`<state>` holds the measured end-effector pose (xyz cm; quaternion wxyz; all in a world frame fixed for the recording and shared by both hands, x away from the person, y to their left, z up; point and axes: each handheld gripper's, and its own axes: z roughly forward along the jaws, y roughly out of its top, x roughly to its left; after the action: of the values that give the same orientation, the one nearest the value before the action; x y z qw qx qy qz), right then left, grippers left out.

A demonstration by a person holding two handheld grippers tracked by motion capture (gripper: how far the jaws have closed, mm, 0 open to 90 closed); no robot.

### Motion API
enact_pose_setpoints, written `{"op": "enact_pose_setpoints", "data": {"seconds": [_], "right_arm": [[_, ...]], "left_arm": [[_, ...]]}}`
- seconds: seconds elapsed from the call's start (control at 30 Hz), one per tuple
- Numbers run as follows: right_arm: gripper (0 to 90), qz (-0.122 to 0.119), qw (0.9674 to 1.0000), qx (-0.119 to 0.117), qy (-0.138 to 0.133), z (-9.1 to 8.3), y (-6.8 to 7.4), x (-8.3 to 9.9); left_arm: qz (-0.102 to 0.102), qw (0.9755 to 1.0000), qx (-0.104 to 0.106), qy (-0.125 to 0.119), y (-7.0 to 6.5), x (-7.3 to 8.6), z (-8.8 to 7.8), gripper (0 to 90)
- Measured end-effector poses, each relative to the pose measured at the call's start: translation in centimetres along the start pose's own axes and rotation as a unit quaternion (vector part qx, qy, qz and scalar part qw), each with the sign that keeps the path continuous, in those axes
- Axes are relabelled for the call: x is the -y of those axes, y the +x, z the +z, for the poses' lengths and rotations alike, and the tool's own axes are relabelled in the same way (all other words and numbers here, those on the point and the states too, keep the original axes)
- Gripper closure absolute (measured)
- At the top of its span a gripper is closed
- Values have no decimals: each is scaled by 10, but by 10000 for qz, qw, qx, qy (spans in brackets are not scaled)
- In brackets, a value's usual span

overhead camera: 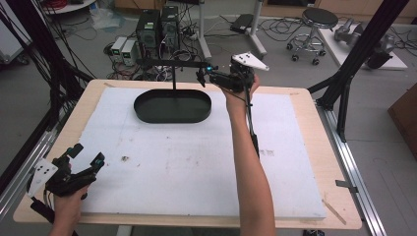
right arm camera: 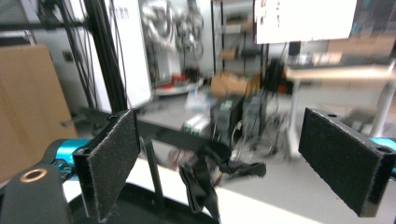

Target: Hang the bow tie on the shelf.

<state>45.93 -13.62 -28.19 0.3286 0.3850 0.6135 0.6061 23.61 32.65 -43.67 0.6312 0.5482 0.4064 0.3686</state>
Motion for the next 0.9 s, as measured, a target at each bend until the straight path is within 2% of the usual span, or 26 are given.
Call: {"op": "enact_pose_setpoints", "data": {"seconds": [0.07,0.13,0.17,0.2,0.23,0.27,0.3,0.33,0.4,0.43,0.47,0.53,0.57,0.6,0.63,0.67,0.73,0.77,0.8,0.87,0.9], "right_arm": [[117,-86,10000,35,-22,-18,4,-8],[117,-182,9997,49,122,-37,7,-17],[118,-293,9995,7,-71,-59,12,-25],[118,-293,9995,7,-71,-59,12,-25],[117,-381,9989,-30,-287,-83,15,-32],[117,-430,9984,-37,-376,-94,16,-34],[117,-469,9982,-25,-376,-104,16,-36],[117,-469,9982,-25,-376,-104,16,-36],[117,-608,9969,44,-501,-128,17,-38],[117,-734,9957,135,-551,-146,16,-38],[117,-734,9957,135,-551,-146,16,-38],[117,-786,9950,230,-567,-165,13,-35],[117,-812,9948,314,-526,-183,10,-31],[117,-812,9948,314,-526,-183,10,-31],[117,-835,9945,353,-528,-191,8,-29],[116,-872,9939,431,-513,-207,5,-23],[117,-906,9933,501,-508,-222,0,-18],[117,-906,9933,501,-508,-222,0,-18],[116,-867,9934,560,-494,-236,-6,-12],[116,-836,9935,589,-490,-243,-8,-9],[115,-842,9931,655,-485,-255,-14,-3]], "left_arm": [[-9,10000,-3,-19,-1,-1,0,141],[18,10000,6,-23,-2,-2,-1,141],[29,10000,14,-36,-3,-2,-2,141],[39,10000,13,-54,-3,-3,-2,141],[47,10000,14,-64,-4,-3,-3,141],[66,10000,7,-58,-4,-4,-3,141],[56,10000,-4,-70,-4,-5,-4,141],[60,9999,-4,-86,-4,-5,-4,141],[62,9999,-17,-97,-4,-7,-5,141],[54,9999,-32,-109,-4,-7,-6,141],[58,9999,-31,-117,-3,-8,-6,141],[59,9999,-52,-127,-3,-8,-6,140],[64,9999,-58,-119,-2,-9,-7,141],[78,9999,-56,-120,-2,-9,-7,141],[89,9999,-62,-125,-1,-9,-8,140],[83,9998,-81,-132,-1,-9,-8,140],[74,9998,-120,-127,0,-10,-8,139],[71,9998,-141,-134,1,-10,-9,139],[68,9998,-158,-141,1,-10,-9,139],[75,9997,-172,-157,1,-11,-10,139],[62,9997,-179,-169,1,-12,-10,139]]}}
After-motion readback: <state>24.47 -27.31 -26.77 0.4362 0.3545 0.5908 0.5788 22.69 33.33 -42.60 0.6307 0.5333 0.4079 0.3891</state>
